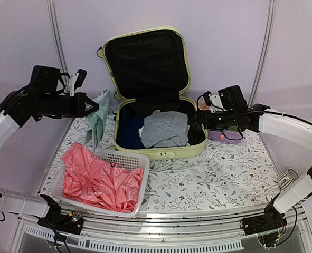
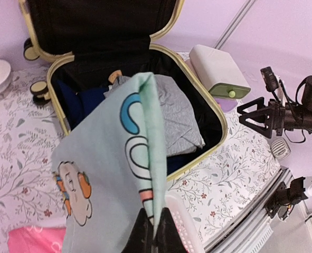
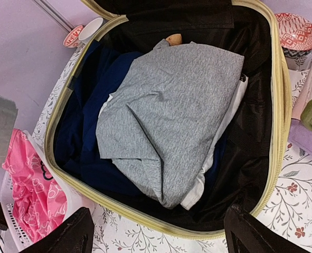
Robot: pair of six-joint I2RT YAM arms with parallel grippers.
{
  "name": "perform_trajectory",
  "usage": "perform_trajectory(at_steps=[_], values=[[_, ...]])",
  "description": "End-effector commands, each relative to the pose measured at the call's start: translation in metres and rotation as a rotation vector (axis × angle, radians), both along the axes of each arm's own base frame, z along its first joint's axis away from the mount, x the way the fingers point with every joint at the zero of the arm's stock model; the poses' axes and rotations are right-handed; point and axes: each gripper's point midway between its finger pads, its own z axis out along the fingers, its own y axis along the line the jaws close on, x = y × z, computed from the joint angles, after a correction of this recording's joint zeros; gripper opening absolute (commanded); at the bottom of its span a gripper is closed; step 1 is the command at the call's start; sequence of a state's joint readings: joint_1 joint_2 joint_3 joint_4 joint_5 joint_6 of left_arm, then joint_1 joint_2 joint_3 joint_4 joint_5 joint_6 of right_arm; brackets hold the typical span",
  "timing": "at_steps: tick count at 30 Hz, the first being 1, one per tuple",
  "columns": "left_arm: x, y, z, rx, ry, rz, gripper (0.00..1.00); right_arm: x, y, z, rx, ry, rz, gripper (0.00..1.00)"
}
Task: Open, take out, and arrange the luggage
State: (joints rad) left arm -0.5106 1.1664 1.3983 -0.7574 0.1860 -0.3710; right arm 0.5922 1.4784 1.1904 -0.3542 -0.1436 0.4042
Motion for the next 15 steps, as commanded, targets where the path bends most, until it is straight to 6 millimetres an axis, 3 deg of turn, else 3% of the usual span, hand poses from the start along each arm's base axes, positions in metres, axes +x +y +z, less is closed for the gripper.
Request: perform_trajectory(at_steps=[1, 8, 15], values=[[-0.037, 0.029, -0.008, -0.027, 0.094, 0.051, 0.00, 0.002, 0.007, 0.002, 0.047, 0.001, 0.019, 0.88], [-0.084, 0.066, -0.006, -0.033, 0.113, 0.140, 0.00, 0.002, 0.009, -0.003, 0.056, 0.013, 0.021, 0.87], [-0.111, 0.086, -0.037, 0.019, 0.160, 0.166, 0.00, 0.001, 0.013, 0.001, 0.082, 0.012, 0.036, 0.86]])
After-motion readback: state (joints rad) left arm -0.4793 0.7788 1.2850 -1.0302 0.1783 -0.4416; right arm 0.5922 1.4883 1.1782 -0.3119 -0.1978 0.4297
